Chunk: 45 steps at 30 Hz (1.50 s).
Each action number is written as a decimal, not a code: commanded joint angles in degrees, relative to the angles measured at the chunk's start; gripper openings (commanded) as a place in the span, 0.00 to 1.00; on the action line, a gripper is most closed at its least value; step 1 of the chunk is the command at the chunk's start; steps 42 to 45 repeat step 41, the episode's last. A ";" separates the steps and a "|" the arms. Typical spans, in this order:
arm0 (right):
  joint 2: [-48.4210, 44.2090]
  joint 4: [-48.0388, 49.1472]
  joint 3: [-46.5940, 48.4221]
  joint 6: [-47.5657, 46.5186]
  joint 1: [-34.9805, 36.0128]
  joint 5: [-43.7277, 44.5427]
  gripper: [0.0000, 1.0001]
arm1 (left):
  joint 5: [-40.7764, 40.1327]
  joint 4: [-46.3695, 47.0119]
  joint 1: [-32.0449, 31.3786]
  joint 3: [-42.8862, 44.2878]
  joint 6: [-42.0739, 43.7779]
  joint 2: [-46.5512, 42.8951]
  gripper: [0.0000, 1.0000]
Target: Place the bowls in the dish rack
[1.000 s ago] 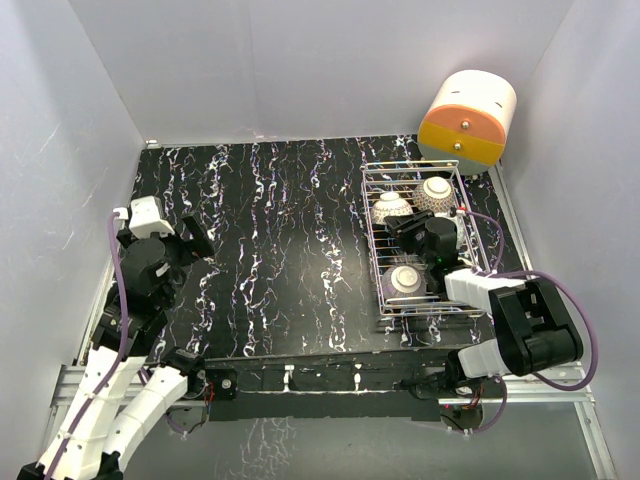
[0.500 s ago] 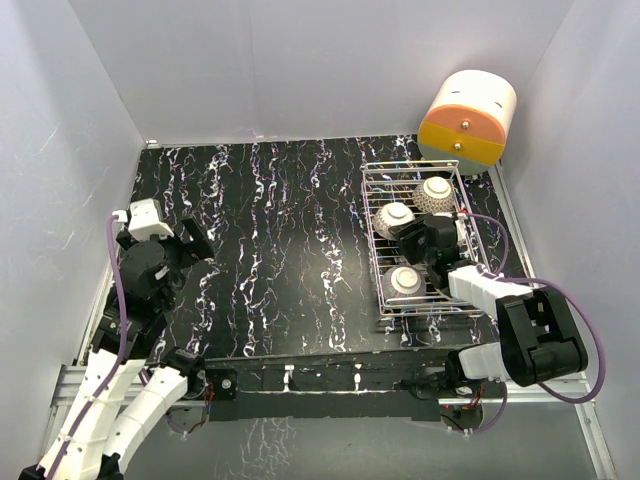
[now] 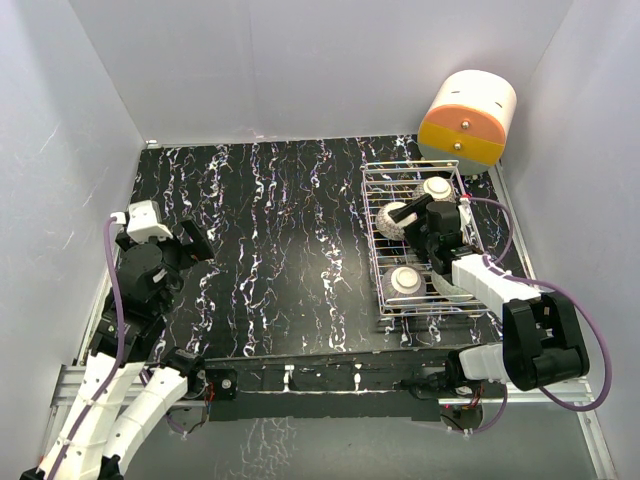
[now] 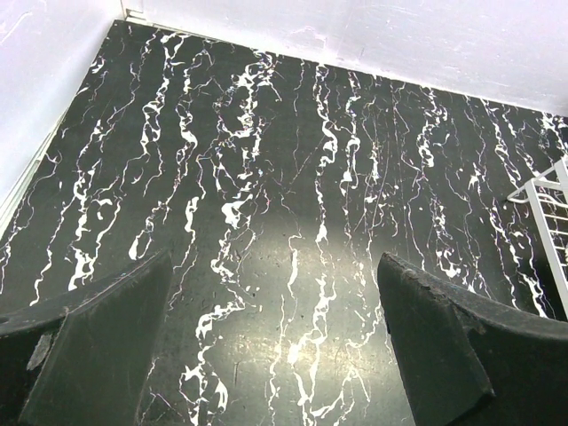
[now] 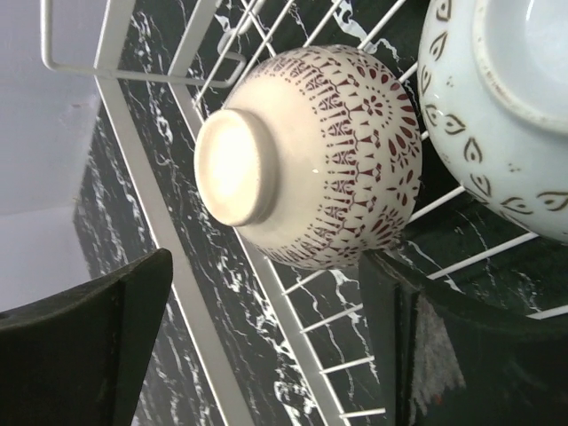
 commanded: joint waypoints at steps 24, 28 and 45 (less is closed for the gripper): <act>-1.28 -23.92 27.45 -38.15 3.39 -11.82 0.99 | 6.70 0.24 -0.26 3.70 0.42 8.30 0.97; 2.25 -29.17 32.16 -38.96 5.67 -12.68 0.99 | 8.53 -0.23 -0.26 5.54 0.08 11.61 0.97; -2.40 -25.55 30.83 -41.75 7.85 -13.56 0.99 | 9.82 -0.51 -0.26 9.17 -1.33 17.45 0.97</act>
